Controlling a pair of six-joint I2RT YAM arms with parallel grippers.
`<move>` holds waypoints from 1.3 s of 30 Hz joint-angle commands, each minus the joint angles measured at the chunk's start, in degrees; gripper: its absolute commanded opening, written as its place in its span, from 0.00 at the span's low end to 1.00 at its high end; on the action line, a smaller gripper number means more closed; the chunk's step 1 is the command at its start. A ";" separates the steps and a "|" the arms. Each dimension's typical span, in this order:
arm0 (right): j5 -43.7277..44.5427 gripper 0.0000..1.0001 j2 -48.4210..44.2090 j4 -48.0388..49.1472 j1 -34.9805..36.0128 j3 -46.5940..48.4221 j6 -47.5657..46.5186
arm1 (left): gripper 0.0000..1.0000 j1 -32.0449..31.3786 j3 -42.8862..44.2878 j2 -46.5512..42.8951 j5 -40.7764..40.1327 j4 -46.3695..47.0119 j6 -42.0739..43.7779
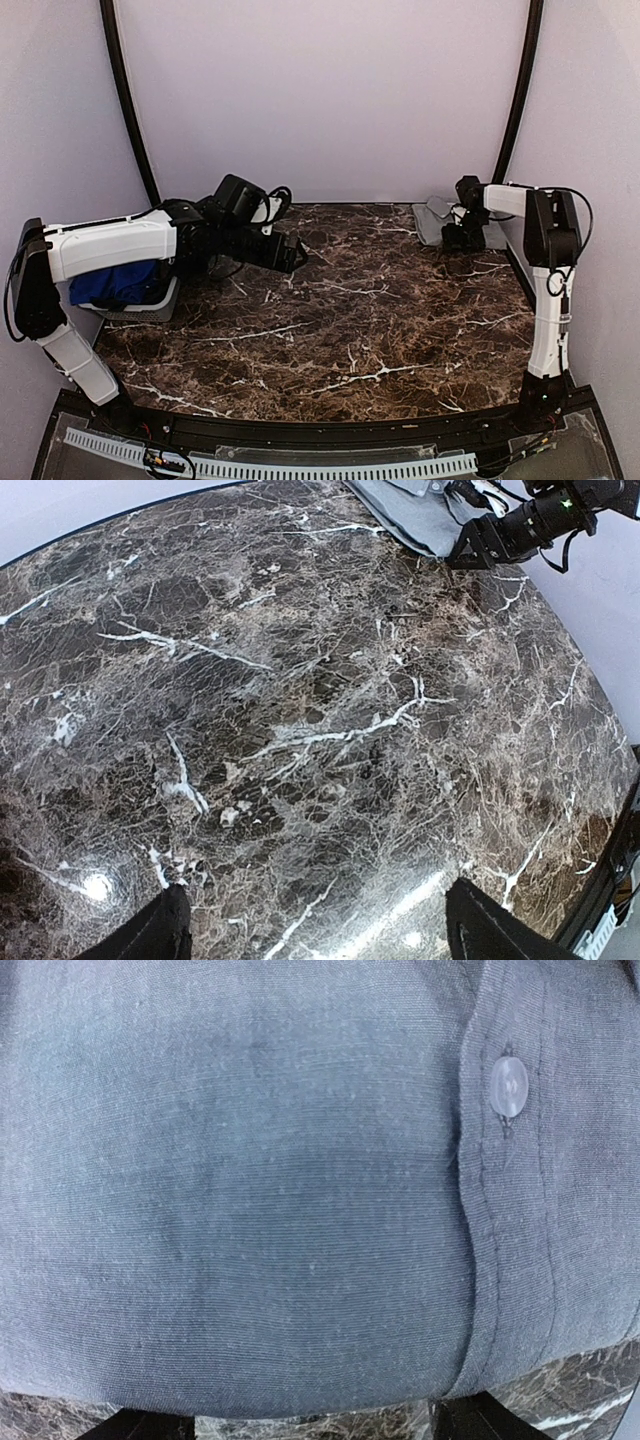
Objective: Fold and stack the mixed laundry pile
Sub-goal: Move the square-folded shirt to the corner of the board, then pick up the crumpled T-shirt from the bin.
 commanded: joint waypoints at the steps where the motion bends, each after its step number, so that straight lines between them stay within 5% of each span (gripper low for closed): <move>1: 1.43 0.75 2.20 -1.10 -0.53 1.23 -2.32 | 0.88 1.35 0.60 -1.15 -1.30 -2.33 -1.65; 6: 1.96 0.80 -6.08 0.94 2.24 -2.71 -3.94 | 0.98 4.28 1.13 -5.51 -4.08 -5.63 -2.63; 12: 0.33 0.95 -14.53 0.70 5.91 -4.13 -4.52 | 0.99 11.12 0.73 -14.19 -12.33 -14.07 -5.36; 20: 4.39 0.99 -21.64 0.92 14.14 -6.73 -5.28 | 0.99 31.20 -2.71 -24.59 -14.46 -22.73 -8.19; 26: 6.91 0.99 -26.27 2.92 14.47 -9.27 -2.61 | 0.99 39.20 -3.55 -21.58 -16.27 -23.15 -7.34; 31: -0.41 0.99 -31.61 8.85 11.60 -14.65 -0.05 | 0.98 41.15 -3.46 -15.41 -20.07 -22.78 -8.16; 36: -6.97 0.99 -33.61 9.93 8.23 -17.02 1.26 | 0.86 42.57 -3.71 -9.91 -20.29 -20.03 -7.40; 39: -9.02 0.99 -36.24 12.19 7.98 -18.69 1.07 | 0.61 43.07 -3.54 -7.81 -18.17 -18.93 -6.84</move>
